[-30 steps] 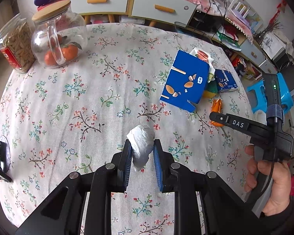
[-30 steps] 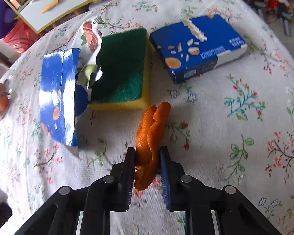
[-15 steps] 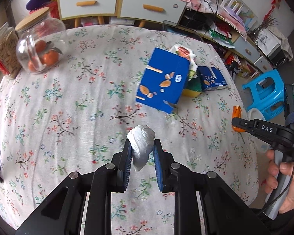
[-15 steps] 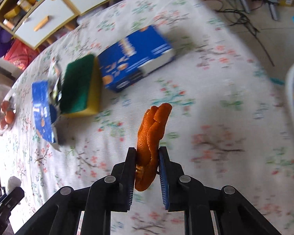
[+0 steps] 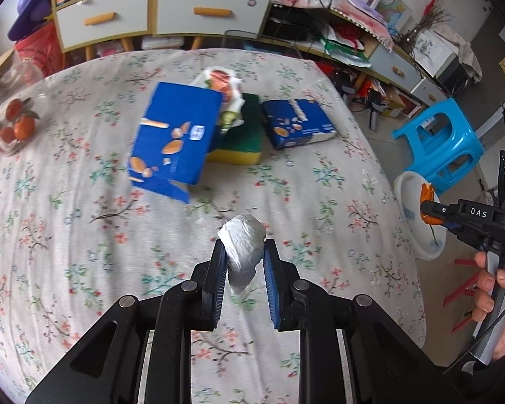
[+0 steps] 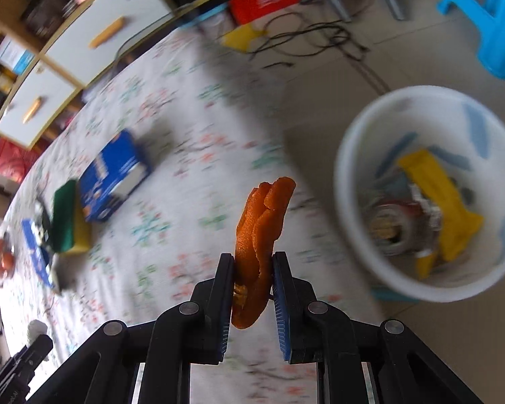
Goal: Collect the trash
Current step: 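Carry the orange peel into the bin and open the right tool while the left tool carries the ball, then open the left tool over the bin to drop the white ball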
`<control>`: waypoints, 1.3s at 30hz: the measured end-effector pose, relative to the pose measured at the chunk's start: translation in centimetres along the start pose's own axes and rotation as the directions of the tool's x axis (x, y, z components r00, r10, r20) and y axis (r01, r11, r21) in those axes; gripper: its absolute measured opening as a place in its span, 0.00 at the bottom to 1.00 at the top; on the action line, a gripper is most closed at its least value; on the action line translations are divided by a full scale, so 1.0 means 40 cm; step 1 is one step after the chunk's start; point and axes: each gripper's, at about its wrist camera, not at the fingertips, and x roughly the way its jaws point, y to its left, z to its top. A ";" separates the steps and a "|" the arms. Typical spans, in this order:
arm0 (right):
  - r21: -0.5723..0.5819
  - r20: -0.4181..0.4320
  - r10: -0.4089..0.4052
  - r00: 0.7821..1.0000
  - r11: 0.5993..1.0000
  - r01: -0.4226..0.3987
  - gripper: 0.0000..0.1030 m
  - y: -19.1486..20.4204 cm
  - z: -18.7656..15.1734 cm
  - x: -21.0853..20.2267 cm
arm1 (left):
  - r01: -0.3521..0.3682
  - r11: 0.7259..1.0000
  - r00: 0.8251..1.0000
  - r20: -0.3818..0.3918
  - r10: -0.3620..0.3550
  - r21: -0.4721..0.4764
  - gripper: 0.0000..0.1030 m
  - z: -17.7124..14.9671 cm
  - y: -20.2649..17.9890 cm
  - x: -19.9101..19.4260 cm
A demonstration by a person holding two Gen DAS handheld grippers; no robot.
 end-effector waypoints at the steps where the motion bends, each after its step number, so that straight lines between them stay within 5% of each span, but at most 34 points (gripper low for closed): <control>1: 0.018 0.011 -0.008 1.000 1.000 0.008 0.19 -0.031 0.006 -0.013 | 0.003 1.000 1.000 0.001 -0.003 0.010 0.22 0.001 -0.016 0.005; 11: 0.124 0.066 -0.096 0.993 0.989 0.087 0.23 -0.238 0.030 -0.084 | 0.037 0.988 0.999 -0.030 -0.033 0.150 0.22 0.023 -0.199 0.062; 12: 0.136 0.066 -0.099 0.993 0.987 0.089 0.26 -0.254 0.032 -0.087 | 0.044 0.987 0.999 -0.038 -0.039 0.156 0.22 0.028 -0.217 0.067; 14: 0.170 0.060 -0.091 0.994 0.982 0.079 0.57 -0.286 0.037 -0.093 | 0.067 0.982 0.997 -0.053 -0.059 0.175 0.22 0.038 -0.266 0.081; 15: 0.185 0.064 -0.089 0.994 0.980 0.075 0.60 -0.298 0.036 -0.099 | 0.077 0.979 0.996 -0.054 -0.068 0.191 0.22 0.043 -0.292 0.086; 27: 0.201 0.101 -0.145 0.984 0.972 0.123 0.63 -0.395 0.020 -0.190 | 0.161 0.897 0.987 -0.071 -0.145 0.411 0.22 0.039 -0.603 0.175; 39: 0.262 0.099 -0.158 0.982 0.957 0.127 0.64 -0.516 0.001 -0.230 | 0.189 0.837 0.982 -0.078 -0.174 0.513 0.23 0.010 -0.769 0.257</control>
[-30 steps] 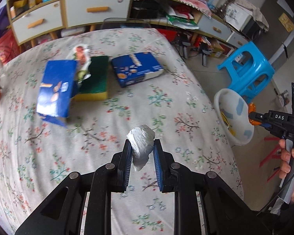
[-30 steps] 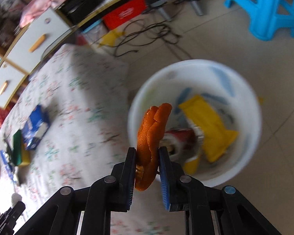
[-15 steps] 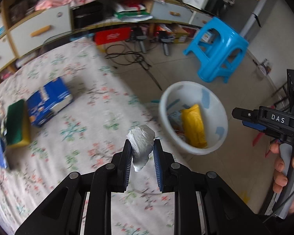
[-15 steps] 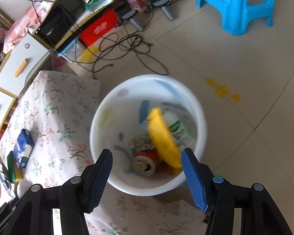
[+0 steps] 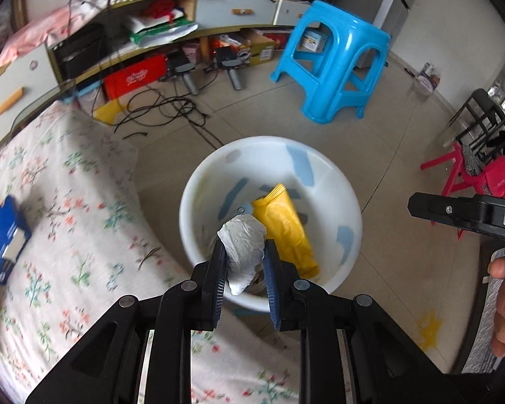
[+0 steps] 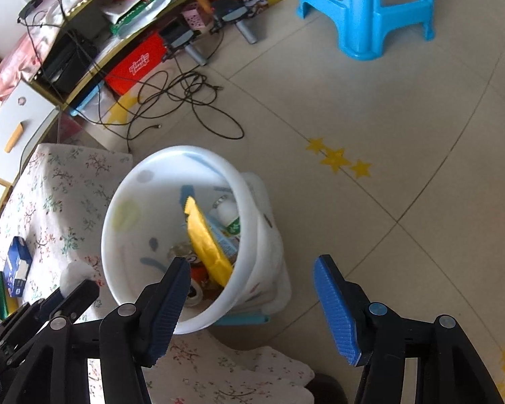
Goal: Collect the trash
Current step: 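Open the left tool over the bin to drop the white ball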
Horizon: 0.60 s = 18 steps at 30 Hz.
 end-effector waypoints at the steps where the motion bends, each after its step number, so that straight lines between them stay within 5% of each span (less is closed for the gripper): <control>1: 0.003 0.000 0.002 1.000 1.000 -0.002 0.64 -0.005 0.001 -0.001 | 0.015 1.000 1.000 0.004 -0.015 0.003 0.24 0.004 -0.004 0.003; 4: 0.019 0.001 0.012 1.000 1.000 -0.012 0.67 -0.018 0.004 -0.005 | 0.013 1.000 1.000 -0.013 -0.013 -0.009 0.44 0.018 -0.009 0.013; 6: 0.025 0.003 0.020 1.000 0.999 -0.020 0.68 -0.024 0.005 -0.008 | -0.011 1.000 1.000 -0.004 0.011 -0.018 0.73 0.018 -0.008 0.005; 18: 0.008 -0.010 0.031 0.999 0.999 -0.031 0.69 0.005 -0.013 -0.013 | -0.094 0.989 0.995 0.019 0.097 -0.111 0.87 -0.036 0.092 -0.077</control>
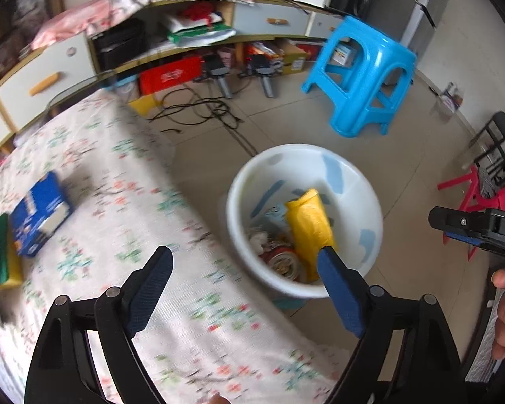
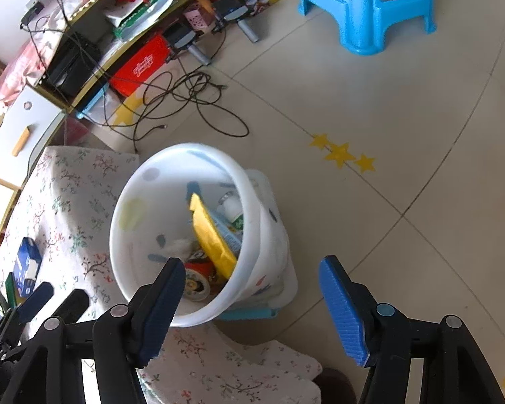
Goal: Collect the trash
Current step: 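Open the left tool over the bin to drop the white ball, then move the left tool to the blue almond box and grasp it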
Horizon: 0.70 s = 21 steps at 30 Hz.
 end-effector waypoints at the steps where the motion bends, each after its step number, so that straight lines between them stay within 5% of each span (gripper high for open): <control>1: -0.008 -0.002 -0.001 1.000 1.000 0.001 0.70 0.009 -0.002 0.001 | -0.014 1.000 1.000 0.003 0.014 -0.011 0.87 -0.008 0.020 -0.012; 12: -0.108 -0.023 -0.008 1.000 0.994 0.006 0.74 0.133 -0.041 0.022 | -0.188 0.975 0.981 0.019 0.192 -0.118 0.93 -0.099 0.287 -0.119; 21: -0.183 -0.048 -0.011 0.999 0.983 0.002 0.75 0.272 -0.076 0.065 | -0.293 0.907 0.946 0.050 0.322 -0.302 1.00 -0.193 0.553 -0.196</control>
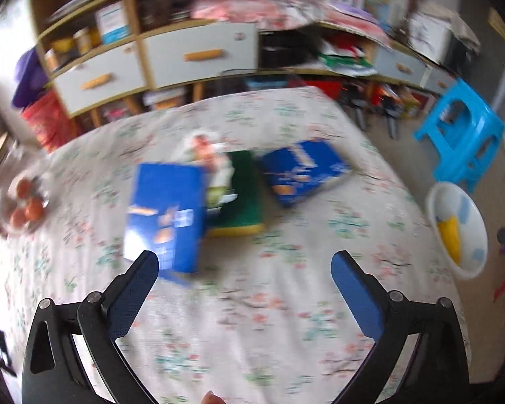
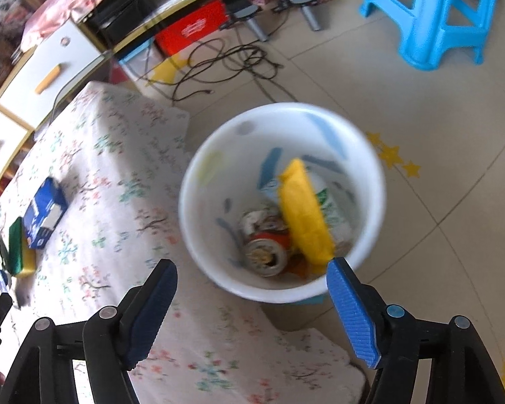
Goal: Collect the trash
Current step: 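Move the left tool to the blue almond box and grasp it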
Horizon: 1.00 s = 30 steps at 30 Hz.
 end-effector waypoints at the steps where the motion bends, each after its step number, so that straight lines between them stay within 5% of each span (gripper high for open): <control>1: -0.007 -0.004 0.003 1.000 1.000 -0.003 0.76 0.018 -0.001 0.006 | -0.003 1.000 1.000 -0.007 0.003 -0.024 1.00 0.000 0.030 0.007; 13: -0.086 -0.062 0.048 0.997 0.995 -0.053 0.76 0.237 -0.027 0.084 | -0.026 0.998 0.998 -0.066 0.022 -0.061 1.00 0.028 0.171 0.098; 22: -0.138 -0.091 0.034 0.995 0.989 -0.047 0.76 0.326 -0.046 0.129 | 0.038 0.988 0.996 -0.070 -0.048 -0.147 0.99 0.040 0.231 0.152; 27: -0.158 -0.094 0.019 0.995 0.987 -0.034 0.77 0.351 -0.048 0.144 | 0.115 0.981 0.986 -0.100 -0.132 -0.159 0.71 0.034 0.239 0.164; 30: -0.161 -0.098 0.019 0.995 0.986 -0.035 0.77 0.367 -0.052 0.150 | 0.119 0.981 0.985 -0.108 -0.136 -0.154 0.71 0.030 0.233 0.154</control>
